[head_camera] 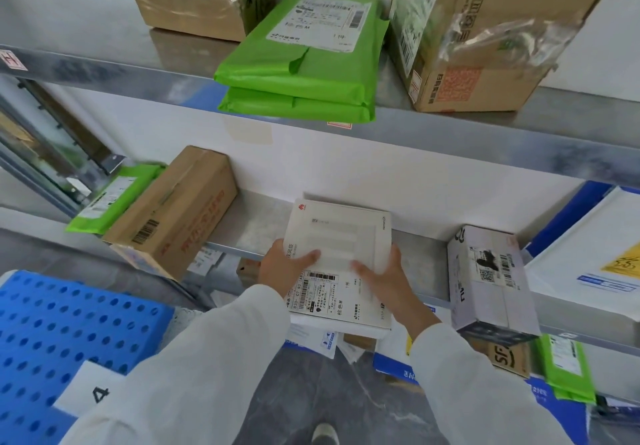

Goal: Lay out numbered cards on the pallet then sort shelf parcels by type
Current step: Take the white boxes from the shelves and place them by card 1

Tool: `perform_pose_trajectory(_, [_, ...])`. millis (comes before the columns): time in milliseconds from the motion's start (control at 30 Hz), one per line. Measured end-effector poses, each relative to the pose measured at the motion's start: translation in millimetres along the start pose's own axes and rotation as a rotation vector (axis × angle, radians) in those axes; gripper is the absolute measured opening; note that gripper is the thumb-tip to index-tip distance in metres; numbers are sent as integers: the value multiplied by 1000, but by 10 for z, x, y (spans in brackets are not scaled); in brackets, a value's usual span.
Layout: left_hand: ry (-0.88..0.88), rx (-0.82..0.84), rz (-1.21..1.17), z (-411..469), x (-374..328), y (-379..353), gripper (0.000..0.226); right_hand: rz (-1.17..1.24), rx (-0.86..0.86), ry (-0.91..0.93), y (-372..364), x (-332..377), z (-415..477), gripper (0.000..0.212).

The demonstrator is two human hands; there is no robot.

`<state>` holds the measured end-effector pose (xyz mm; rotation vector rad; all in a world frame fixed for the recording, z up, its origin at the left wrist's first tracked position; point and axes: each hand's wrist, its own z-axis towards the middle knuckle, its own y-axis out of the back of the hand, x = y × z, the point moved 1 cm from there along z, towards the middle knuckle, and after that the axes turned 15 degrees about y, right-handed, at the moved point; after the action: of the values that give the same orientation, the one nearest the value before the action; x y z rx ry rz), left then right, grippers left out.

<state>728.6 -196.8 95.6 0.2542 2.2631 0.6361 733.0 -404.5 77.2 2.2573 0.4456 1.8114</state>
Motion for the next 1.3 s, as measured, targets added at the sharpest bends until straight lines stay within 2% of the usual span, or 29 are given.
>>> perform_pose_trajectory(100, [6, 7, -34, -18, 33, -25, 60, 40, 50, -16, 64, 52, -3, 88])
perform_pose_trajectory(333, [-38, -34, -65, -138, 104, 103, 54, 52, 46, 62, 69, 165, -166, 96])
perform_pose_trajectory(500, [-60, -157, -123, -309, 286, 290, 61, 90, 86, 147, -57, 317, -282, 90])
perform_pose_trajectory(800, [34, -337, -376, -897, 878, 806, 62, 88, 291, 317, -663, 613, -560, 90])
perform_pose_trajectory(933, [92, -402, -447, -1240, 1224, 1137, 62, 96, 330, 386, -1015, 783, -897, 95])
perform_pose_trajectory(1100, [72, -496, -569, -1675, 1784, 1566, 70, 164, 469, 489, -1441, 1011, -1395, 89])
perform_pose_trajectory(1200, [49, -534, -669, -1994, 2073, 1697, 68, 137, 513, 559, -1631, 1169, -1687, 84])
perform_pose_trajectory(1300, [48, -569, -744, -2328, 2361, 1786, 63, 129, 566, 584, -1768, 1298, -2042, 88])
